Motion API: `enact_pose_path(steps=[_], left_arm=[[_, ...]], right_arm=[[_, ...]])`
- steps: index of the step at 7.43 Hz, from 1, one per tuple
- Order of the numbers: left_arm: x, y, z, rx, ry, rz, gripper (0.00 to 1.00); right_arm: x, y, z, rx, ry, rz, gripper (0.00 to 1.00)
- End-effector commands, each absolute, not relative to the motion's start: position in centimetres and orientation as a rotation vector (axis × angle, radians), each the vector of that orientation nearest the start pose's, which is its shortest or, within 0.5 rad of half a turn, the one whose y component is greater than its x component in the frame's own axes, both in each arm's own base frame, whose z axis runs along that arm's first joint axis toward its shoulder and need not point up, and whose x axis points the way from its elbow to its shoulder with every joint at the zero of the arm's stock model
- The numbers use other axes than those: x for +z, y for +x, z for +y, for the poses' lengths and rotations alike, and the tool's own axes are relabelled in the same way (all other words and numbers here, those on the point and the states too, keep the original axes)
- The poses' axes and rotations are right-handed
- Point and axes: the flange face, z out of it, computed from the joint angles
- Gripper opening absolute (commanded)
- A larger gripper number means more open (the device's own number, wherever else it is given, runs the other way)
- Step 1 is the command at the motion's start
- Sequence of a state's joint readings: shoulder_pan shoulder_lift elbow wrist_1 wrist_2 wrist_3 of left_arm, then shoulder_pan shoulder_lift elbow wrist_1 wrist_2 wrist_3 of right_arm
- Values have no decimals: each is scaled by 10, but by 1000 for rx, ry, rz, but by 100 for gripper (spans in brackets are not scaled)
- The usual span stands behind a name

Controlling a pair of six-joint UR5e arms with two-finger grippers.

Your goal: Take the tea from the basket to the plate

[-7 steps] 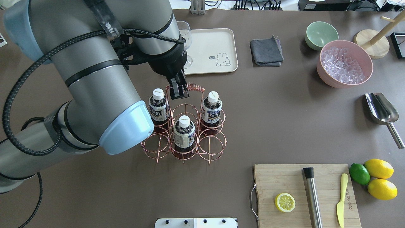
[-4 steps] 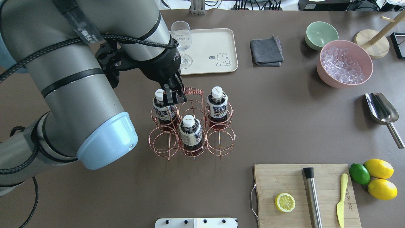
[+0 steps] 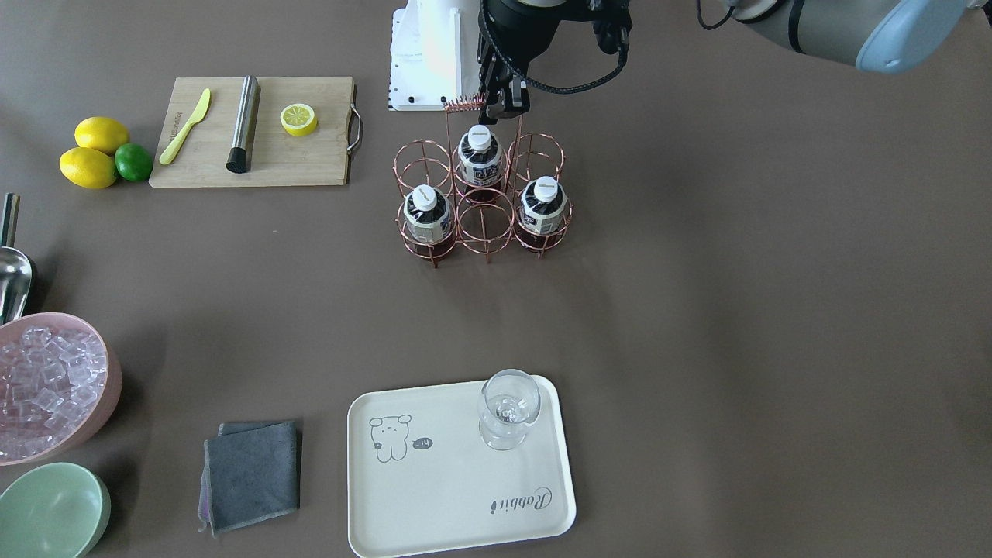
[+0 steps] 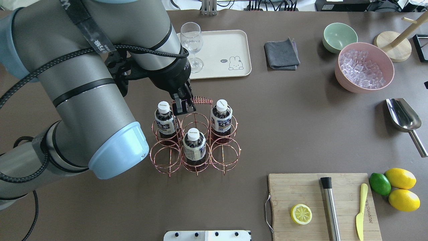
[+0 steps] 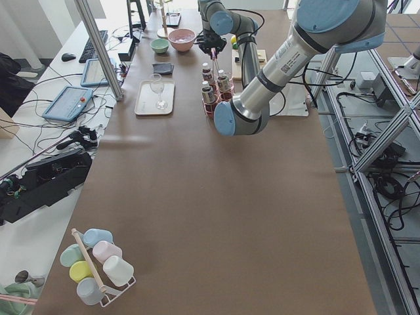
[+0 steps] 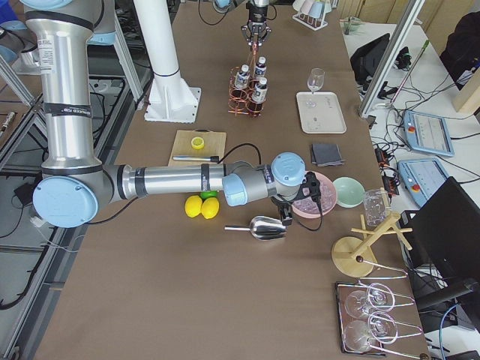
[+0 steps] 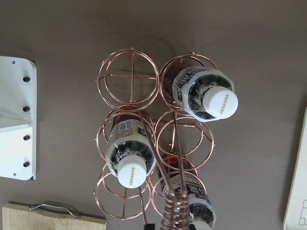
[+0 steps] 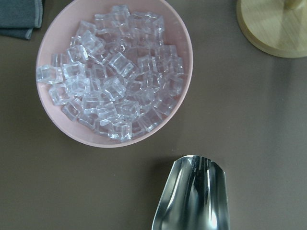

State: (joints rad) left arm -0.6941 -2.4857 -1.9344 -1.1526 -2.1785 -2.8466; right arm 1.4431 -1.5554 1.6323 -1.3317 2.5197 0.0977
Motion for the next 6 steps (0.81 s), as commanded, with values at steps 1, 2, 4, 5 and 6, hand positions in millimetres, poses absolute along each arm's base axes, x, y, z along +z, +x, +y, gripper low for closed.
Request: enact_pose_path(steps=[1,2,4,5,6], left_arm=[[27,400,-432,-1532,-861,715,0],[25,389,-424,-1520,-865,741,0],[39,372,-409,-1487,-885,781,0],[39,373,-410,-1493,-881,782,0],[37,373,-412,-1495,-876,787,0]], right_arm=[[566,-51,-515,-329,318,-975,100],[562,-65,-515,-379,368,-958,100],[554,-99,-517,-482,459,-977,99],[530,-109,-531,-513,499,-984,99],[505,-126,-539,-550,529,-998,99]])
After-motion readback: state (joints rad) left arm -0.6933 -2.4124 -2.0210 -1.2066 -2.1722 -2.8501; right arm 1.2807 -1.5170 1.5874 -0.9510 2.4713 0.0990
